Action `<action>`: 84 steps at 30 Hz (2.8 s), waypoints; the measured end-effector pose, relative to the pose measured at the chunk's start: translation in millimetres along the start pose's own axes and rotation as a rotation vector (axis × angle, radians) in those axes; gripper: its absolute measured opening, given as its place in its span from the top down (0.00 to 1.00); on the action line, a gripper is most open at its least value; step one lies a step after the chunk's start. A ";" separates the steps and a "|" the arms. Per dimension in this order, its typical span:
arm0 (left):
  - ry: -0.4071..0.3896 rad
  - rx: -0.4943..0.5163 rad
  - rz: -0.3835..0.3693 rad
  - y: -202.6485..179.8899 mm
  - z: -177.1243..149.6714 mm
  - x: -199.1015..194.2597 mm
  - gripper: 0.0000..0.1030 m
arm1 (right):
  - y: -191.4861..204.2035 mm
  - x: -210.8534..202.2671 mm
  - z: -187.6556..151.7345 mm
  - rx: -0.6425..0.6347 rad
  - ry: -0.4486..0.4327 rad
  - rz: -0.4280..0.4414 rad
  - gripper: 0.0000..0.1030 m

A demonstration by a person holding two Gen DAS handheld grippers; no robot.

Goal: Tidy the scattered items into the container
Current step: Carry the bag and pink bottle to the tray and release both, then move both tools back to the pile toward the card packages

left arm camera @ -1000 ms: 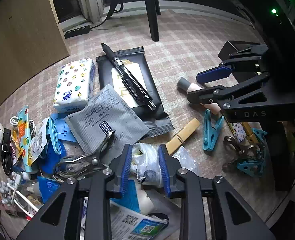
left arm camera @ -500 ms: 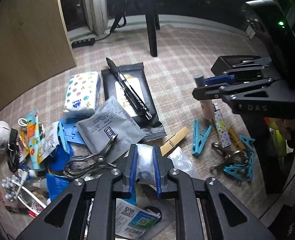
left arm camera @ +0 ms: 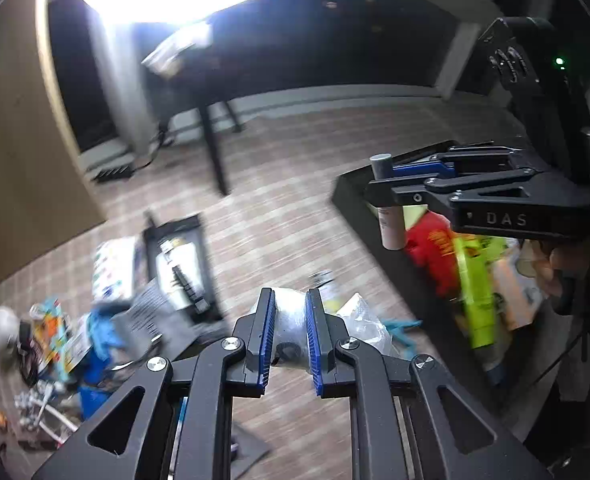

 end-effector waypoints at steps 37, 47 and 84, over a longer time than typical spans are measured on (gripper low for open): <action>-0.014 0.241 -0.200 -204.6 -10.1 -6.6 0.32 | -127.9 -149.8 -127.2 0.333 -0.103 -0.305 0.31; -0.056 0.219 -0.147 -181.3 -11.1 -26.7 0.32 | -107.6 -140.2 -117.2 0.296 -0.095 -0.277 0.31; -0.042 -0.503 0.244 163.7 -153.5 -82.8 0.44 | 117.9 9.4 -32.4 -0.117 0.045 0.170 0.31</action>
Point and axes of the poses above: each gripper's, at about its wrist camera, not at the fingertips, and x roughly the way its jaws point, y to its left, z to its top, the point moved 2 cm from there along x, roughly the way its jaws point, and after that the axes turned 7 degrees about -x, right-handed, at the moved point
